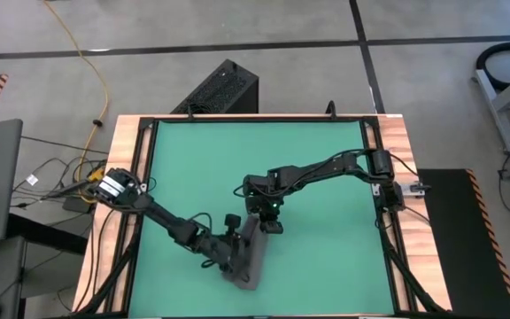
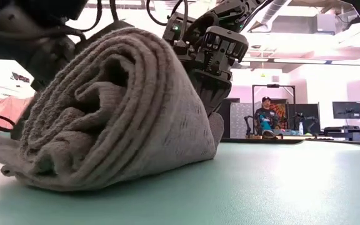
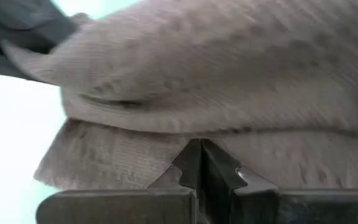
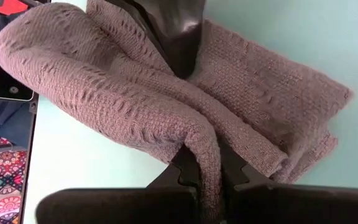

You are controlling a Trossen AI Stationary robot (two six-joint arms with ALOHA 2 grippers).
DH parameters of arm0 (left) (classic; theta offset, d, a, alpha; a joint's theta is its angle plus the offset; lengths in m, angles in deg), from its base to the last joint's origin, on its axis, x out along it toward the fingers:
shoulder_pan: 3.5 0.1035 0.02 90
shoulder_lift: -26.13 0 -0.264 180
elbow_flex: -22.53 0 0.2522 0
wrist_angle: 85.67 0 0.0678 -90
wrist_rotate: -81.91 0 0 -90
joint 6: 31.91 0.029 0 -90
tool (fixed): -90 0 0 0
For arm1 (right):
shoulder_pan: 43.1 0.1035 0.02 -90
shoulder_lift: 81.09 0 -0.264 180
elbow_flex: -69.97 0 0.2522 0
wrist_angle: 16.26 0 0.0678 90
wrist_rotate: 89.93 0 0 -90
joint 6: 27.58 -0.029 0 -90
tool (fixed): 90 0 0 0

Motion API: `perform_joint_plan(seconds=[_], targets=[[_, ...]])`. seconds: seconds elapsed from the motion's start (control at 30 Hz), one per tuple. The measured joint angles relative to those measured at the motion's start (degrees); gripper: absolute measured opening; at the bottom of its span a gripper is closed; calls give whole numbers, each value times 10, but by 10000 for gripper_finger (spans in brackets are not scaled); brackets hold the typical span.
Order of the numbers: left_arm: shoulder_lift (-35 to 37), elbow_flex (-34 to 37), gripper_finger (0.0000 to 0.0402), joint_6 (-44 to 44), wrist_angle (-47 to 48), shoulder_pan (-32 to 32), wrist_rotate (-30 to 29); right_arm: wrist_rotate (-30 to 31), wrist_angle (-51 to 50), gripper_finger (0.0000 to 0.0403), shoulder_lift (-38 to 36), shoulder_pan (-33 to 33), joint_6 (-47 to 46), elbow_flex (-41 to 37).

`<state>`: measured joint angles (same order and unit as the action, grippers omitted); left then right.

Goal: Roll towel
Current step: Roll the gray towel

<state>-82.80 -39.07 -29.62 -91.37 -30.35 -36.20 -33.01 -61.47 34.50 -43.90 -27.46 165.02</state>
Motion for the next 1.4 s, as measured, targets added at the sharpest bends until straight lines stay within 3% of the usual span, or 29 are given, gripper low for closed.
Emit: perform_joint_plan(seconds=[0.3, 0.53, 0.9, 1.03, 1.4], targets=[[1, 22, 0, 2, -42, 16, 28, 0, 15, 28, 0, 0, -5, 0], [-46, 4, 0, 6, -74, 18, 50, -1, 37, 28, 1, -7, -9, -1], [-61, -33, 0, 25, -63, 12, 48, -43, 40, 28, 70, -25, -17, 3], [-38, -34, 0, 0, -18, -9, 13, -34, 33, 28, 70, -26, -18, 2], [113, -33, 0, -76, 153, -82, -102, -2, 34, 28, 73, -21, -17, 1]])
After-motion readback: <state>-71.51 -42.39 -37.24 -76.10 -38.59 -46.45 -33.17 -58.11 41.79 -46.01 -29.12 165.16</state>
